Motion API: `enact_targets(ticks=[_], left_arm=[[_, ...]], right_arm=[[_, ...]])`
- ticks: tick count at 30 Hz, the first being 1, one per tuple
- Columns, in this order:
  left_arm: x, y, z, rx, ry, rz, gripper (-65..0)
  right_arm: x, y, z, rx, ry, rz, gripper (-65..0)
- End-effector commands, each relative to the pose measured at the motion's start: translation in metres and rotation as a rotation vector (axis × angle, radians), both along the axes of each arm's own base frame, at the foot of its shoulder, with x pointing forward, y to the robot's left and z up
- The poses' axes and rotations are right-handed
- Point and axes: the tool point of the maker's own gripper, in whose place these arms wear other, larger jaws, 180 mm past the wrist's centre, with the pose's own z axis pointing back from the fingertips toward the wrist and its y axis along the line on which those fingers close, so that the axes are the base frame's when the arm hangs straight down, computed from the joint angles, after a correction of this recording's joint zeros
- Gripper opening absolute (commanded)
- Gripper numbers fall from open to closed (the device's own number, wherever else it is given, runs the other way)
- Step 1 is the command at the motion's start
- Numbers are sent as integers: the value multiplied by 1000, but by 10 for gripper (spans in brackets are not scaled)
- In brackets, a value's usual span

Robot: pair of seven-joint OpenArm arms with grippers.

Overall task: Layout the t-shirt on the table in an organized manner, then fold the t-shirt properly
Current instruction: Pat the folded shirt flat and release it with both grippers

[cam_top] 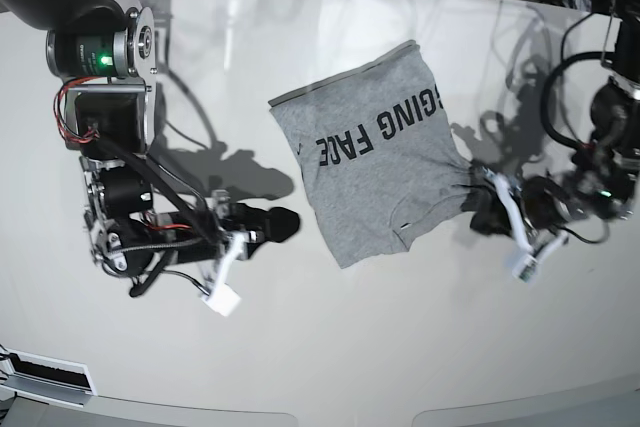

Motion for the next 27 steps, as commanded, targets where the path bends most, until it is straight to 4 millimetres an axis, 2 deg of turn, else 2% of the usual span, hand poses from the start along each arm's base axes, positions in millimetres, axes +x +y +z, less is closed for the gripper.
enact_targets(ticks=[1,4,7,10,16,21,27], left_arm=[[13,8,28,-55,-61,14,-650],[18,19,58,-166,-93,34,-650],[20,36,75,-204,-103,79,-650],[19,45,79,-212,-87,104,-650],[18,44,80,-228,-79,103,-650],[17,42,81,-247,-76,101,-650],[5,39,68,-257,-43,87,-650]], right_arm=[[11,-4,9,4,-38,-24,-650],[0,-17,-13,-42,0,-66,-650],[-19,-22,-38,-79,41,-84,-650],[-41,-18,-56,-65,86,-100,-650],[-91,11,-81,-47,182,-36,-650],[-116,19,-85,-69,175,24,-650],[-135,28,-66,-98,67,94,-650]])
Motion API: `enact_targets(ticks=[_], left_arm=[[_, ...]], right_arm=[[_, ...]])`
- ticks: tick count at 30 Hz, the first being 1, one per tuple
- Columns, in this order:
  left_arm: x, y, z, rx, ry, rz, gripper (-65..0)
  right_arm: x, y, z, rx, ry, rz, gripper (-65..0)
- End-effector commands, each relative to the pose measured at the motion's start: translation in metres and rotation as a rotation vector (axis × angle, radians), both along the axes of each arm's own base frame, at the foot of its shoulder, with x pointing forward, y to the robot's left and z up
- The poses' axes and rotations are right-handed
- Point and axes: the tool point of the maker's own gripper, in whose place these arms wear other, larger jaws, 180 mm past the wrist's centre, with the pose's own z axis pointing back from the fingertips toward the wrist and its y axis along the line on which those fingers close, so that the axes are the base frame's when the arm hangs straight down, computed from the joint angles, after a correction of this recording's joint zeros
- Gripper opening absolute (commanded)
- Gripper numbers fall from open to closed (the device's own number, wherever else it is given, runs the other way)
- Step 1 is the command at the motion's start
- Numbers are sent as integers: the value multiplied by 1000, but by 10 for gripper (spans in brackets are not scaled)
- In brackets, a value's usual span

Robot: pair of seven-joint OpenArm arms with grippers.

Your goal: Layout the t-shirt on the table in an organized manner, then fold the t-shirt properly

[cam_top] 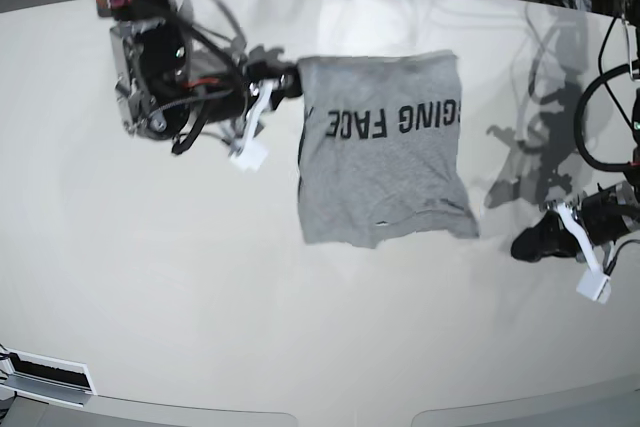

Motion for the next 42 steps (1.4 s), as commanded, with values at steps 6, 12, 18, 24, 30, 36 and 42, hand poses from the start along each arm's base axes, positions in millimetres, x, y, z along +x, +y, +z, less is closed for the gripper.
enact_targets(ticks=[6,12,18,24,30,36,42], left_arm=[[0,3,12,-28,-32,0,-650],[-21,-2,17,-119,80,-60,-650],[-45,10,34,-179,116,-78,-650],[-88,27,21,-163,205,-70,-650],[-131,21,28,-105,201,-106,-650],[-182,3,47,-14,185,-189,-650],[-250,-8,34,30,340,-237,-650]], right_arm=[[42,-6,53,-32,-278,5,-650],[59,-6,114,-42,-524,9,-650],[43,-24,143,-42,-618,-59,-650],[24,-67,177,-55,-696,-220,-650],[-2,-103,197,-139,-736,-317,-650],[-42,-129,182,-239,-631,-363,-650],[-95,-146,165,-279,-448,-373,-650]])
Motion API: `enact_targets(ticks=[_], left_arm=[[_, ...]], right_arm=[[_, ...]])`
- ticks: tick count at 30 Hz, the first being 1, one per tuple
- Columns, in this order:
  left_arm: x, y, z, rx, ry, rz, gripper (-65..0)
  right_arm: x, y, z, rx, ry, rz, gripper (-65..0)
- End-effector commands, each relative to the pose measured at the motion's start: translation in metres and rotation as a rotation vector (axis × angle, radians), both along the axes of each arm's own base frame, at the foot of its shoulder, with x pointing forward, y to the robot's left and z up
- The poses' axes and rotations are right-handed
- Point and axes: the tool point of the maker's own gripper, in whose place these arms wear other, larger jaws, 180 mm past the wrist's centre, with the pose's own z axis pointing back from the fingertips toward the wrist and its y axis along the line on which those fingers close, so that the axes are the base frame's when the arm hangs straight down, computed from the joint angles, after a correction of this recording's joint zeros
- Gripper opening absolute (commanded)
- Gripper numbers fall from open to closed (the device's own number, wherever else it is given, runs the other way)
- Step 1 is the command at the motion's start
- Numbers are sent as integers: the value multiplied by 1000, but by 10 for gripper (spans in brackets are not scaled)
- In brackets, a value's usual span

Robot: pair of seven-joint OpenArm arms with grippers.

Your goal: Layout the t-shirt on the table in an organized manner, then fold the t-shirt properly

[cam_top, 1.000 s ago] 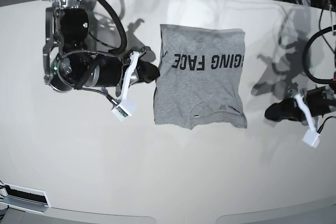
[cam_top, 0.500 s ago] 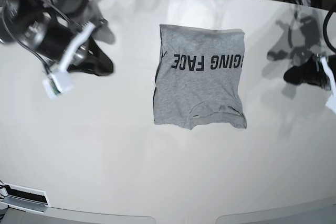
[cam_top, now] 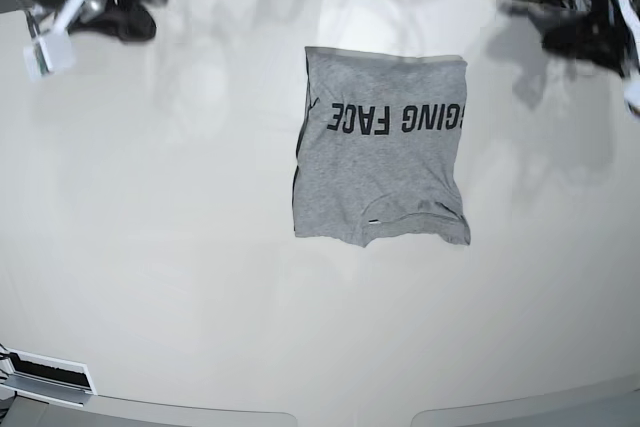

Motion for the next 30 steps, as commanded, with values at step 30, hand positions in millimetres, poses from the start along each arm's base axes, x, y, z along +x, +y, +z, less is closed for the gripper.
enact_targets(ticks=[30], left_arm=[[-231,-72,-162,109,621,-5,-650]], right_arm=[[-231,-28,-203,55,947,-49,-650]])
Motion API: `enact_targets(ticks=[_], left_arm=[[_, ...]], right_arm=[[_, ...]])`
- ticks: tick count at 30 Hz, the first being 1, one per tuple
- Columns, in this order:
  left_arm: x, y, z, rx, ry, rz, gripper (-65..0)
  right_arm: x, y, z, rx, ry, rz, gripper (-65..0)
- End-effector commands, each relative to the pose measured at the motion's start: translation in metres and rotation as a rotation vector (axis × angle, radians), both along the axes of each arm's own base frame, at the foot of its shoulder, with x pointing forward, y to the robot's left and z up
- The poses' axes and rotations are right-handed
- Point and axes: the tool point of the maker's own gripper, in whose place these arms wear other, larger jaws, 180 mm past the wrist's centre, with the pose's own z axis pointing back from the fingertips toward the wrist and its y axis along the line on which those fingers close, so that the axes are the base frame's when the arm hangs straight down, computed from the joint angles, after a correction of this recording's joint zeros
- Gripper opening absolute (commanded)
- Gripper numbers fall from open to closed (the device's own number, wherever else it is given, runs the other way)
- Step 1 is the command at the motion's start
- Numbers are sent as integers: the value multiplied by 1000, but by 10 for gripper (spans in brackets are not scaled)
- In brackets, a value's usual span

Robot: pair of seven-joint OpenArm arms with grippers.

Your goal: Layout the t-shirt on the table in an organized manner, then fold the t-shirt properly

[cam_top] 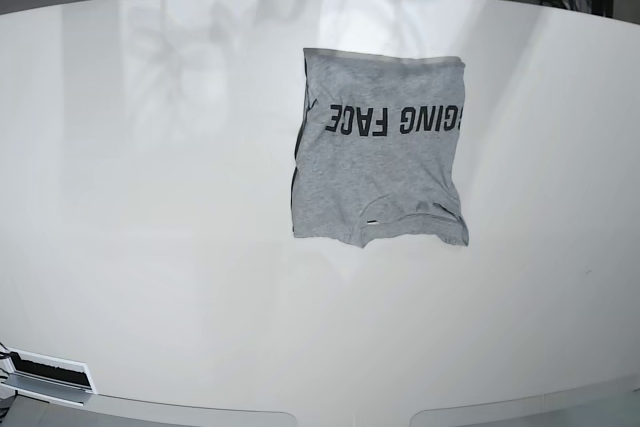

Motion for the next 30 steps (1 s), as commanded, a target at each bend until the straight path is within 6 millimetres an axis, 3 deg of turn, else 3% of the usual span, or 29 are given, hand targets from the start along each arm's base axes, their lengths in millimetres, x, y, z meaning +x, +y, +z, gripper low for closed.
enact_targets(ticks=[1,9,14,20,24,30], left_arm=[[-6,-1,-6,0,12,18,-650],[14,27,-87,137,-146,196,-650],[42,39,-117,188,-266,281,-650],[89,61,-146,366,-411,281,-650],[98,56,-161,465,-418,303,-650],[91,19,-169,447,-419,266,-650]], right_arm=[[-11,-6,-3,-18,17,21,-650],[-3,14,-56,-46,-98,142,-650],[30,26,-78,-35,-222,275,-650],[80,22,-105,-205,-324,357,-650],[105,23,-115,-332,-419,462,-650],[116,30,-120,-400,-503,458,-650]])
